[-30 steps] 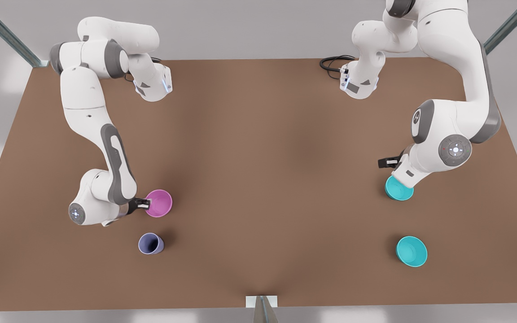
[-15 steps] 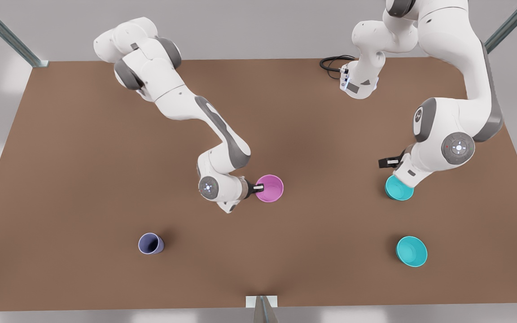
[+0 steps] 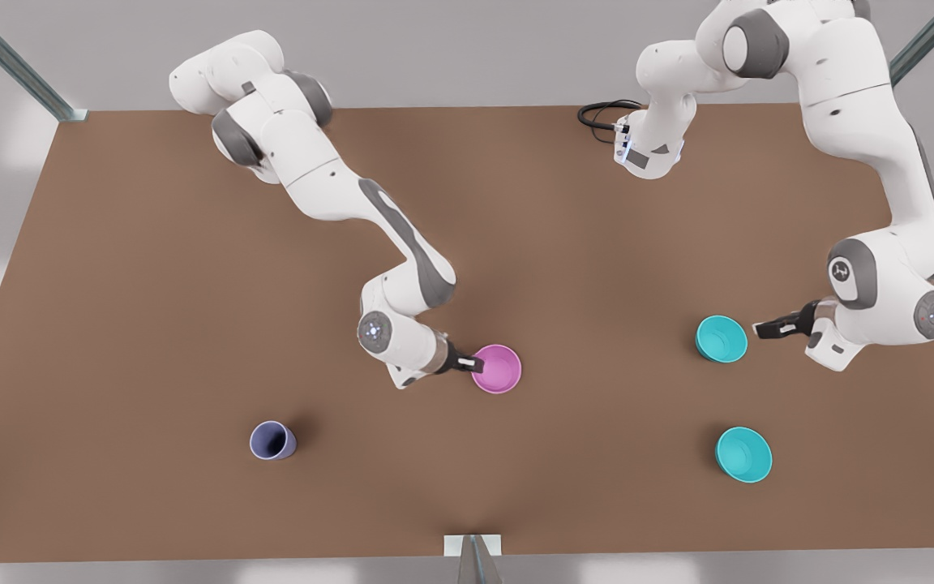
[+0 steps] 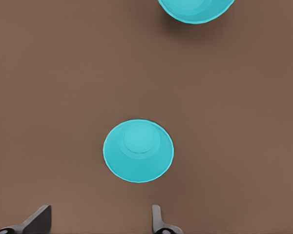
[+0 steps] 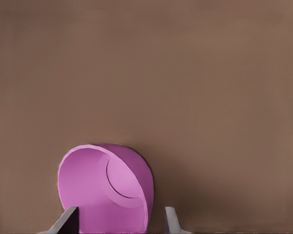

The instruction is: Stack the blue bowl on the pink bowl

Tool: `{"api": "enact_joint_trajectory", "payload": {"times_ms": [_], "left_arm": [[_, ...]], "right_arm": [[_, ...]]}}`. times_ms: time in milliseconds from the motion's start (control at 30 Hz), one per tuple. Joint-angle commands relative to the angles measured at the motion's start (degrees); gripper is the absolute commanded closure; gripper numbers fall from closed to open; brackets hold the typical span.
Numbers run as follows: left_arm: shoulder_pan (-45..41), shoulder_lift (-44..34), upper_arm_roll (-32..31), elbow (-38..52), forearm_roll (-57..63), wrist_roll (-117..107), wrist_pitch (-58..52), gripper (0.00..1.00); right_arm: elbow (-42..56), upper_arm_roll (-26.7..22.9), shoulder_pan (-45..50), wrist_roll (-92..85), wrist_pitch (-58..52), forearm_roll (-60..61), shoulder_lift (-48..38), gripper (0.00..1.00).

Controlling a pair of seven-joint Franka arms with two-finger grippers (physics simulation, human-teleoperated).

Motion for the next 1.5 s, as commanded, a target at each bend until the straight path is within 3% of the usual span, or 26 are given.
{"api": "enact_joint_trajectory", "payload": {"times_ms": [0,100,167,233,267,367,467,567,667,733,800,933,1133,1200,1300,1367,1467], "left_arm": [[0.6,1.6,0.1,-1.3,-3.0,37.1,10.4,0.00],[0.5,4.0,0.7,-4.5,-3.0,37.3,12.0,0.00],[0.1,4.2,0.7,-6.8,-3.2,37.2,14.7,0.00],[0.4,5.0,0.7,-8.5,-3.3,37.2,14.8,0.00],[0.6,6.1,0.7,-8.7,-3.3,37.3,14.8,0.00],[1.3,7.4,0.7,-9.2,-3.3,37.2,15.8,0.00],[1.2,9.4,0.6,-9.2,-7.2,37.2,18.4,0.00],[1.0,10.0,0.6,-9.2,-9.2,37.2,20.1,0.00],[0.9,10.4,0.5,-9.2,-11.7,37.2,20.7,0.00],[1.0,10.7,0.6,-9.2,-11.7,37.2,20.6,0.30],[1.0,10.9,0.5,-9.2,-11.7,37.2,20.7,0.33],[0.7,11.2,0.5,-9.0,-11.6,37.2,20.6,0.77],[-1.7,7.1,0.5,-8.9,-11.7,29.7,18.0,0.79],[-9.1,1.8,0.5,-8.9,-11.7,18.0,14.7,0.79],[-24.2,1.1,0.4,-8.0,-11.7,-0.2,15.1,0.79],[-27.4,7.0,-4.1,1.7,-11.5,-14.0,14.5,0.79],[-32.7,16.9,-4.2,19.8,-11.1,-29.1,4.9,0.79]], "right_arm": [[0.5,-0.1,-6.2,11.4,-18.2,-0.3,-5.6,0.00],[0.3,-0.7,-26.1,-8.1,-47.5,-3.0,-11.3,0.00],[1.0,-0.8,-35.4,-22.0,-54.7,-12.7,-11.4,0.00],[8.4,-0.5,-37.5,-31.2,-60.9,-24.0,-14.3,0.00],[12.8,-0.7,-37.8,-31.7,-64.8,-24.0,-14.9,0.00],[13.3,-0.3,-38.3,-31.6,-71.1,-24.7,-24.6,0.00],[9.4,-0.3,-34.6,-31.5,-70.6,-30.7,-34.4,0.00],[-11.3,-0.3,-33.8,-31.6,-54.6,-32.1,-47.3,0.00],[-15.4,-0.4,-33.8,-31.5,-51.9,-32.1,-49.8,0.00],[-15.4,-0.4,-33.8,-31.5,-51.9,-32.4,-49.7,0.00],[-15.4,-0.4,-33.8,-31.5,-51.9,-32.4,-49.6,0.00],[-15.4,-0.4,-33.8,-31.6,-51.9,-32.4,-49.6,0.00],[-15.5,-0.8,-33.8,-31.7,-52.2,-32.2,-49.4,0.00],[-15.6,-0.8,-33.8,-31.7,-52.2,-32.2,-49.4,0.00],[-15.6,-0.8,-33.8,-31.7,-52.2,-32.2,-49.4,0.00],[-15.6,-0.8,-33.8,-31.7,-52.2,-32.2,-49.4,0.00],[-14.2,-0.9,-33.9,-32.7,-52.8,-32.2,-46.3,0.00]]}}
